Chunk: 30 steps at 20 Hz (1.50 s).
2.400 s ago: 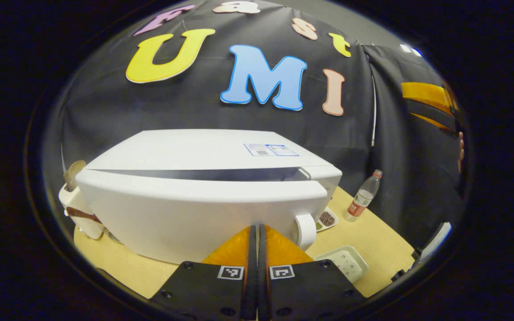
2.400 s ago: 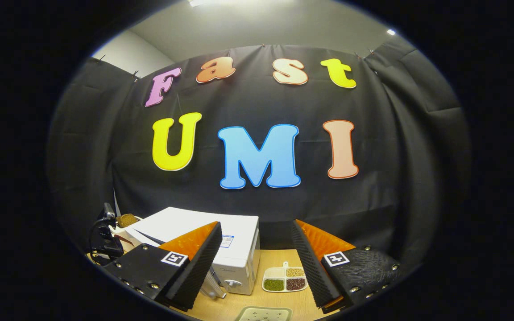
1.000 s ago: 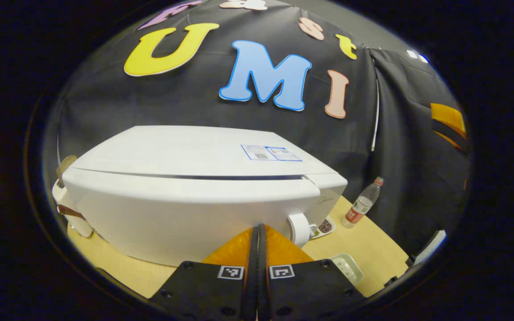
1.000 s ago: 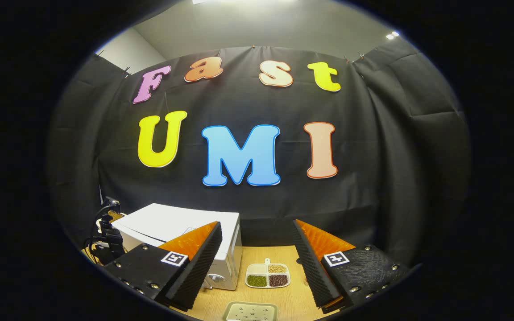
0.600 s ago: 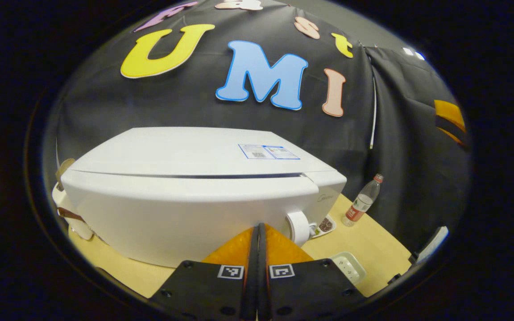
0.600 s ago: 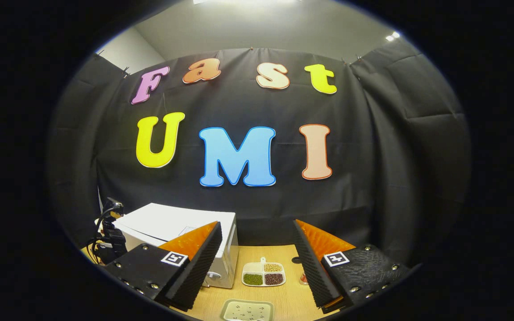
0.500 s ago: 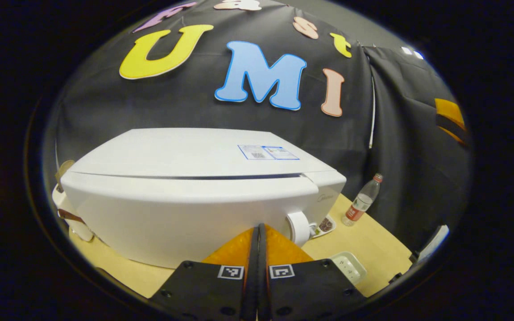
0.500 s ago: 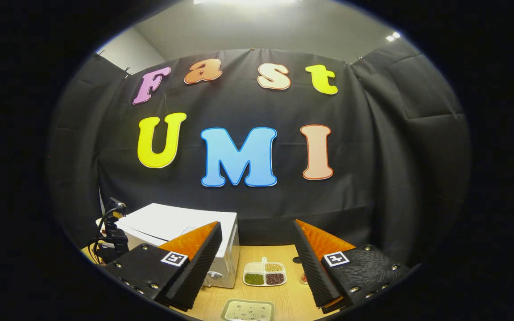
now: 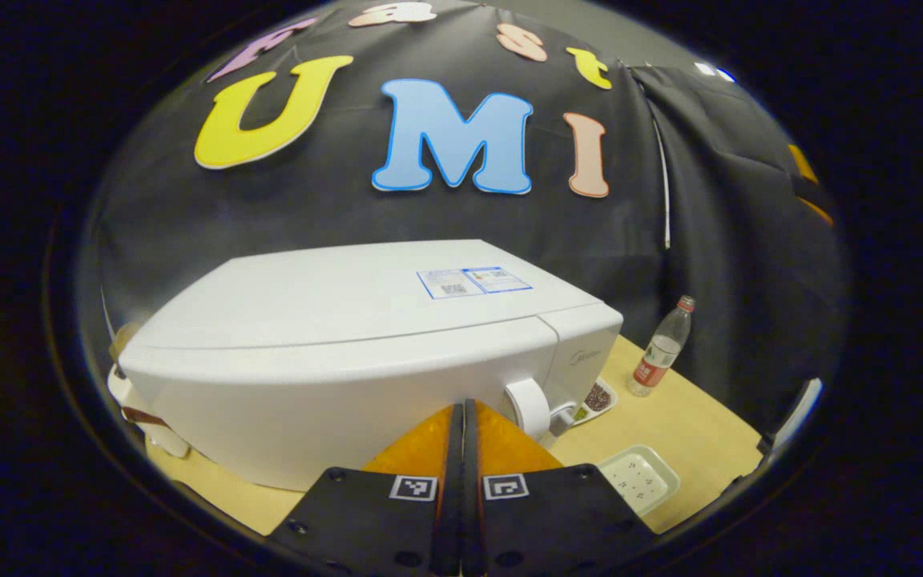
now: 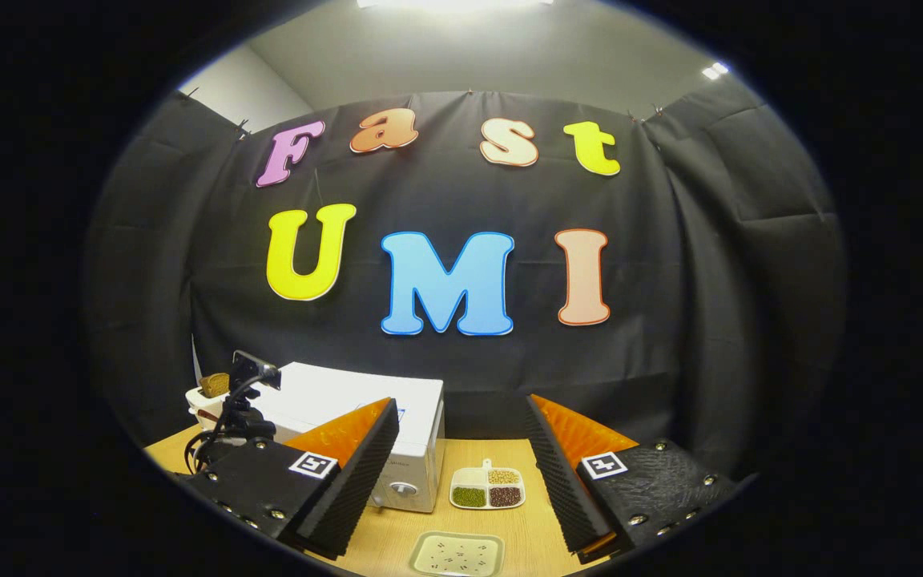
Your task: Open the microwave oven with the left hand, put the food in, and close the microwave oven.
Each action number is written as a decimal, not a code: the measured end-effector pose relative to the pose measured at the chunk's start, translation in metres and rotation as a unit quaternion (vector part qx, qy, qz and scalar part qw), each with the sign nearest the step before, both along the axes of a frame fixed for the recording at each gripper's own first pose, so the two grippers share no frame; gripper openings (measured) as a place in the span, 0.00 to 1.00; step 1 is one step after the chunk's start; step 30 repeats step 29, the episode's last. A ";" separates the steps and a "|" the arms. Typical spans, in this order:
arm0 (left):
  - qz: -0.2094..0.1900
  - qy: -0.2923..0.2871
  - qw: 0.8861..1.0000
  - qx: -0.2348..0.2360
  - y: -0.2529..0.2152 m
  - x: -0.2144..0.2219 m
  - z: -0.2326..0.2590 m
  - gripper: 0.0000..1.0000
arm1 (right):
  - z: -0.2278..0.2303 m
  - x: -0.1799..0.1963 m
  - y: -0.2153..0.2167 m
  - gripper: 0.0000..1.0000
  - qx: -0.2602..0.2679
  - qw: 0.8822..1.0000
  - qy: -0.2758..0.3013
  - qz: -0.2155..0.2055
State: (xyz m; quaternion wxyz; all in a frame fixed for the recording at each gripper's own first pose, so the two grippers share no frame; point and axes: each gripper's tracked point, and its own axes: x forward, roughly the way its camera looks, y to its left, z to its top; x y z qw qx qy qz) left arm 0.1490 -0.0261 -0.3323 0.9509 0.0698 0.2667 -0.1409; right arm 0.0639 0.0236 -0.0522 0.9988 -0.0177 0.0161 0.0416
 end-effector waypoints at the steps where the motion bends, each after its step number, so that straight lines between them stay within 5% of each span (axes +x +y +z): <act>1: 0.000 -0.017 1.000 0.001 0.001 0.000 0.019 0.05 | -0.001 -0.002 0.001 0.95 0.001 1.000 0.002 0.000; 7: 0.062 -0.164 0.984 -0.010 0.049 -0.045 0.195 0.07 | 0.010 -0.004 0.015 0.95 0.016 1.000 0.000 -0.003; 8: 0.072 -0.184 0.980 -0.011 0.060 -0.052 0.222 0.14 | 0.016 -0.006 0.018 0.95 0.018 1.000 -0.004 -0.003; 11: 0.135 -0.224 0.965 -0.032 0.095 -0.078 0.294 0.97 | 0.033 -0.005 0.027 0.95 0.016 1.000 -0.011 -0.006; 30: 0.100 -0.262 0.959 -0.047 0.143 -0.147 0.388 0.94 | 0.093 -0.058 0.082 0.95 0.009 0.999 -0.034 -0.020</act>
